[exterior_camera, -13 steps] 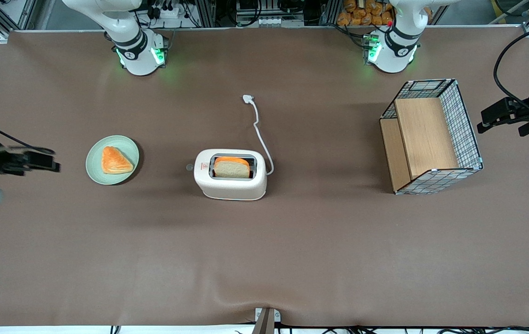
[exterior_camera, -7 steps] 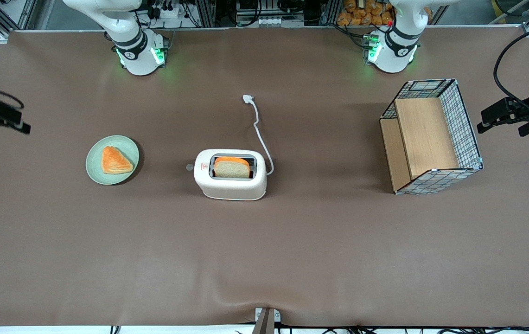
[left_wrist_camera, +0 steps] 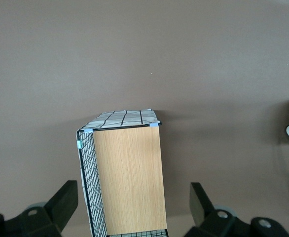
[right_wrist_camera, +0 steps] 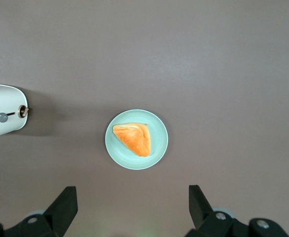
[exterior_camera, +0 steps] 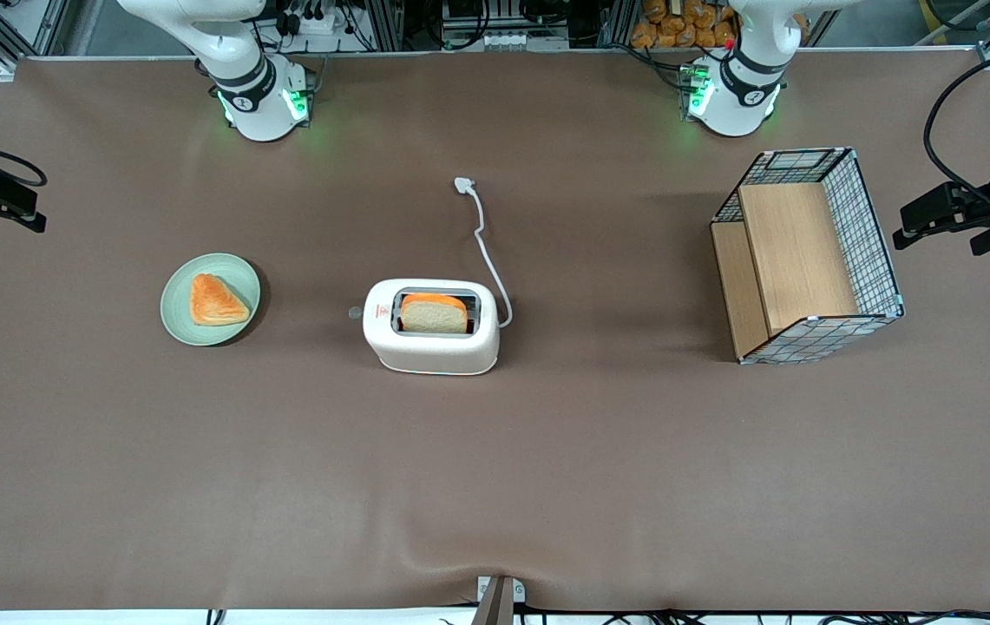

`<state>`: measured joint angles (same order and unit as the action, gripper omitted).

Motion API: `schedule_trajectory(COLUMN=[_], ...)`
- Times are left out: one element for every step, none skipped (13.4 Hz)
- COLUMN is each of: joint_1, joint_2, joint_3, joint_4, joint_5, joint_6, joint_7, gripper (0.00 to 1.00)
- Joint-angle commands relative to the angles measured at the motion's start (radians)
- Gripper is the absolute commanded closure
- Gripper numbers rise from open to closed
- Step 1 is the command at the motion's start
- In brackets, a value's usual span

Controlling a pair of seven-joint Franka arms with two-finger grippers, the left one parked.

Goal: Press toaster button with right arm

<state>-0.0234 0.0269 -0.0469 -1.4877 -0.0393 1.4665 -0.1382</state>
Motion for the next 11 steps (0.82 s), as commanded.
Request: schedule_trajectory(joint_1=[0.005,0.005,0.003,0.007,0.005,0.005,0.007,0.005,0.005,0.008,0.008], joint_2=[-0.015,-0.016,-0.015,-0.015,-0.015,-0.015,-0.015,-0.013,-0.013,-0.013,-0.013], joint_3=[0.005,0.005,0.005,0.005,0.007,0.007,0.007,0.007,0.006,0.005,0.005], joint_4=[0.0,0.0,0.0,0.0,0.0,0.003,0.003,0.004,0.003,0.003,0.004], joint_5=[-0.027,-0.027,-0.025,-0.024,-0.011,0.005,0.006,0.007,0.006,0.006,0.006], joint_6=[-0.006,-0.008,-0.006,-0.005,-0.003,-0.005,-0.005,-0.002,-0.002,-0.003,-0.003], joint_7=[-0.005,-0.004,-0.004,-0.003,-0.003,-0.004,-0.006,-0.009,-0.012,-0.012,-0.012], gripper=[0.0,0.0,0.0,0.0,0.0,0.0,0.0,0.0,0.0,0.0,0.0])
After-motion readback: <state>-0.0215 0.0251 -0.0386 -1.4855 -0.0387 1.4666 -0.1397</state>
